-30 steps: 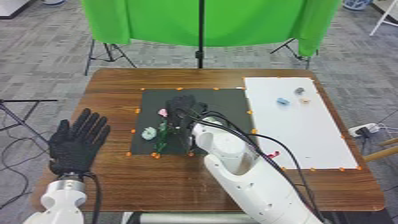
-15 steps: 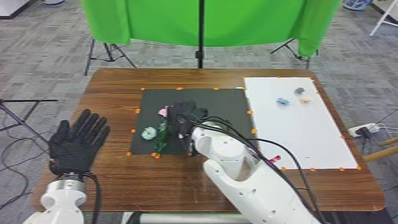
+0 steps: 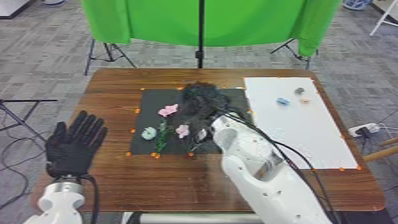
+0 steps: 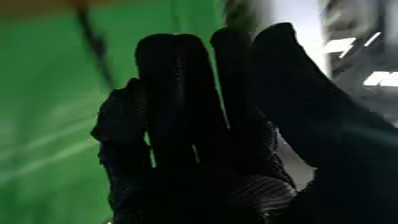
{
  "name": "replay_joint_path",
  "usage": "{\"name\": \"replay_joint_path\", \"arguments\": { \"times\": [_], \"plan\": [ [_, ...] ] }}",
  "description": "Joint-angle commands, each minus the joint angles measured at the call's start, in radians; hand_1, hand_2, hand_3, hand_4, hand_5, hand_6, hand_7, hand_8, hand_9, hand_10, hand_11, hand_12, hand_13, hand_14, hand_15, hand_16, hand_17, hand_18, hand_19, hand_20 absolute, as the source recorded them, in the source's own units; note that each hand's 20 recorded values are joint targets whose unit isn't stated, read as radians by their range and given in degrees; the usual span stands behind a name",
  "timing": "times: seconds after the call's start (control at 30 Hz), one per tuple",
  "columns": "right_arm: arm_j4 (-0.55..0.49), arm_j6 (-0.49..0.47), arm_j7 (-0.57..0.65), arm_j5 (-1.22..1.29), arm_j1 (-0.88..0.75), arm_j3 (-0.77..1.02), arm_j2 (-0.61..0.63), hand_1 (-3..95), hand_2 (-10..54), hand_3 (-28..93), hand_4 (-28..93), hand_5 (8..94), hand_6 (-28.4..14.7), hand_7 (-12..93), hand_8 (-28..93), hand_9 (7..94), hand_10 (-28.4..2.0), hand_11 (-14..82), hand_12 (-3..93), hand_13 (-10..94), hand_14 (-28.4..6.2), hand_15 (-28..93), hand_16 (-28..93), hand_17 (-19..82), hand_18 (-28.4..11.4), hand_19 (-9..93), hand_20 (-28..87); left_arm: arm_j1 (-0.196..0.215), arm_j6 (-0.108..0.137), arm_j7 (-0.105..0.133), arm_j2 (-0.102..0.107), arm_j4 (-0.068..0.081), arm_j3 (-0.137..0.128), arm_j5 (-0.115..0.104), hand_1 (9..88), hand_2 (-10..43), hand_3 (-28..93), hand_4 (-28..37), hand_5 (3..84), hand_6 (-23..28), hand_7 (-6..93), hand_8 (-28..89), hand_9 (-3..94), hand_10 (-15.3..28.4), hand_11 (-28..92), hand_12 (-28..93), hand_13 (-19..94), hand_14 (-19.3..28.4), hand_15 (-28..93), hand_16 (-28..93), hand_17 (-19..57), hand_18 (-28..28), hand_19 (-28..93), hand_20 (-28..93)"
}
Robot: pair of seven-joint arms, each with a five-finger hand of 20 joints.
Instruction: Arrange flowers
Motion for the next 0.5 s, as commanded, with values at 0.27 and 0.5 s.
{"name": "replay_joint_path", "arguments": {
  "times": [0.27, 0.5],
  "plan": [
    [0.165, -0.144, 0.236, -0.006, 0.006, 0.258, 0.134, 43.3, -9.5, 85, -28, 54.3, -4.4, 18, -14, 48.7, -18.5, 14.4, 13.9, 38, -17.1, 41, 10, 24, -23.8, 83, 35, 0.025, 0.018, 0.003, -0.019, 0.003, -0.001, -0.006, 25.7, 17.9, 76, -28.3, 47.2, 10.4, 14.1, -9, 38.2, 16.0, 21, 9, 28, 16.4, 36, -8, -7.8, 13.6, 36, 12],
    [0.190, -0.078, 0.239, -0.046, -0.010, 0.269, 0.144, 44.2, -9.5, 79, -28, 52.0, -4.7, 16, -13, 48.0, -18.8, 12.9, 13.0, 41, -16.6, 38, 11, 25, -23.6, 83, 33, 0.032, 0.027, 0.008, -0.023, 0.000, -0.003, -0.036, 25.9, 18.1, 76, -28.3, 47.3, 10.4, 14.3, -9, 38.3, 15.9, 22, 9, 28, 16.4, 36, -8, -7.7, 13.6, 36, 12]
  ]
}}
